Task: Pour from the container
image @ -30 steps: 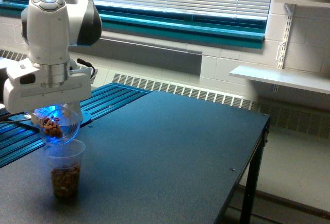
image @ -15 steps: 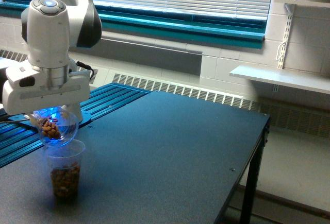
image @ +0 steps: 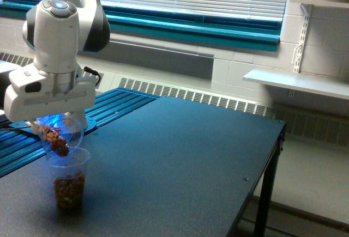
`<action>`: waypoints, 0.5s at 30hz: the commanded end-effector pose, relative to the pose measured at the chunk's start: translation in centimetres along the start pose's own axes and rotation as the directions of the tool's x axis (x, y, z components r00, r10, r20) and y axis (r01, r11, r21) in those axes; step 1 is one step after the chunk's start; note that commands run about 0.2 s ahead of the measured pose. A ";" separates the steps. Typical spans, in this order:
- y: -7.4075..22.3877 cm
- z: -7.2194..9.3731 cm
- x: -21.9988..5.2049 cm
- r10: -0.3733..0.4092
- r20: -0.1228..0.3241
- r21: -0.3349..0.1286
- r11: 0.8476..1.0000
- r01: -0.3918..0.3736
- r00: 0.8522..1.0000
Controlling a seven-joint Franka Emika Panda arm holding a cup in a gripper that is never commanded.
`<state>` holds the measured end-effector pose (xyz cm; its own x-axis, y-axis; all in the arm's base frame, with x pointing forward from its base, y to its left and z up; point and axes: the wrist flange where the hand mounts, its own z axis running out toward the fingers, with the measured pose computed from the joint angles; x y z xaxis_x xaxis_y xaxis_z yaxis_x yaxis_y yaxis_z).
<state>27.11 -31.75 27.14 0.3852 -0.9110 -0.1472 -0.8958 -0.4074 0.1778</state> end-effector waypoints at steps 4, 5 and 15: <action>-0.5 -0.3 0.4 -0.012 -0.004 -0.015 1.000 0.012 1.000; -0.5 -0.3 0.4 -0.013 -0.005 -0.015 1.000 0.013 1.000; -0.9 -0.2 0.6 -0.022 -0.003 -0.025 0.999 0.022 1.000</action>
<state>27.85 -32.14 27.27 0.3926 -0.9091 -0.1393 -0.8908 -0.4136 0.1880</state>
